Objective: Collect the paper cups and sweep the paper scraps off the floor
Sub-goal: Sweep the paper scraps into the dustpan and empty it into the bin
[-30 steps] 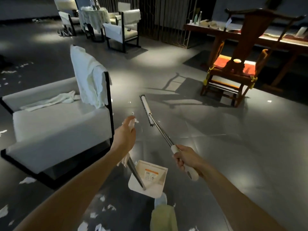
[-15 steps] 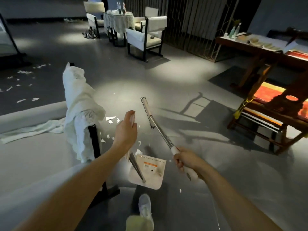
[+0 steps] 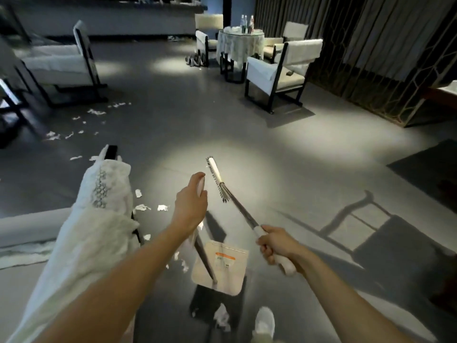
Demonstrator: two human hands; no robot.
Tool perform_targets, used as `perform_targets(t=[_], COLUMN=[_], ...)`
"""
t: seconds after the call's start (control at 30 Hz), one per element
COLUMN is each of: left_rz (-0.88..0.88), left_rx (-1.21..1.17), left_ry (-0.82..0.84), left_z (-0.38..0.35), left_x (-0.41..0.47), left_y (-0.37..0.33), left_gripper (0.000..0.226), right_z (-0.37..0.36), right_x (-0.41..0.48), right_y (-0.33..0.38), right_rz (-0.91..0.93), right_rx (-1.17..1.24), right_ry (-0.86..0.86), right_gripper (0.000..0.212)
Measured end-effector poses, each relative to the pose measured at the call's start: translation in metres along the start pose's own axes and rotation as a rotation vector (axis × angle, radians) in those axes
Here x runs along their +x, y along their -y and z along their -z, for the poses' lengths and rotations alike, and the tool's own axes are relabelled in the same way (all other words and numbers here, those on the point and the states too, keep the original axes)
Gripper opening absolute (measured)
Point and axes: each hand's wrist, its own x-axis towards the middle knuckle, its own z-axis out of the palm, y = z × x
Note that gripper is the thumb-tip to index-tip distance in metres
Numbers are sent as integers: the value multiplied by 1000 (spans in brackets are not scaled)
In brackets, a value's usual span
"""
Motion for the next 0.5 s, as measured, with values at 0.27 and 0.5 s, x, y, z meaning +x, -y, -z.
perform_targets(t=[0.27, 0.5], left_rz=[118, 262], left_rx=[56, 20], left_ry=[-158, -348], left_z=[-53, -39], left_x=[242, 422], left_y=[11, 16], left_gripper=[37, 38], right_z=[52, 42], right_x=[233, 394], right_y=[190, 357], right_rz=[3, 52], right_rx=[-180, -351], right_ry=[147, 274], right_gripper=[22, 14])
